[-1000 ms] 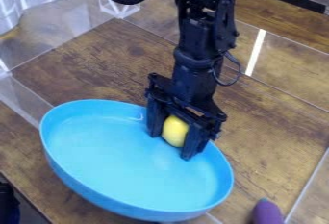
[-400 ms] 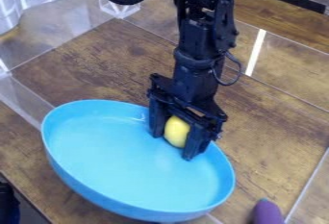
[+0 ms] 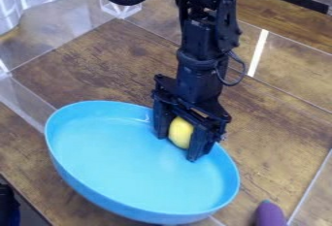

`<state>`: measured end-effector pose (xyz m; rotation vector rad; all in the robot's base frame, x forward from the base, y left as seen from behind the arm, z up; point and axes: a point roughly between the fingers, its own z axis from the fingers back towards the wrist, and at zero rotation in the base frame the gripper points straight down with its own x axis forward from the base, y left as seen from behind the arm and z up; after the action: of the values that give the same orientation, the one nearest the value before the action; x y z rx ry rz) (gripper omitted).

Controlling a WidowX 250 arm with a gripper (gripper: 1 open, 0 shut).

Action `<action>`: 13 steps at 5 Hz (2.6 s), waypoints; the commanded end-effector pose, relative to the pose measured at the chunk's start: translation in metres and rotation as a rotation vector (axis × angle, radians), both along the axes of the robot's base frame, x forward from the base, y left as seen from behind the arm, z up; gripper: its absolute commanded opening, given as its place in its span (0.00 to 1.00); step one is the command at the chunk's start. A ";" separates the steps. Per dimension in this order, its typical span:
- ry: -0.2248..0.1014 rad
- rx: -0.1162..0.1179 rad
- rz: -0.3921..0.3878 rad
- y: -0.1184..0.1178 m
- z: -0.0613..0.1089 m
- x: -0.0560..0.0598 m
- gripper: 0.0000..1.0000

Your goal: Put the purple eggplant on the blue tray

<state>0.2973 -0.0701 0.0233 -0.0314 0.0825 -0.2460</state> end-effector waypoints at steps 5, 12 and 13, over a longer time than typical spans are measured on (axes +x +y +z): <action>-0.065 -0.029 -0.092 0.005 -0.011 0.009 0.00; -0.106 -0.086 -0.203 -0.046 -0.024 -0.001 1.00; -0.104 -0.093 -0.224 -0.053 -0.026 -0.006 0.00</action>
<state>0.3147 -0.1124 0.0210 -0.1013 -0.1172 -0.4180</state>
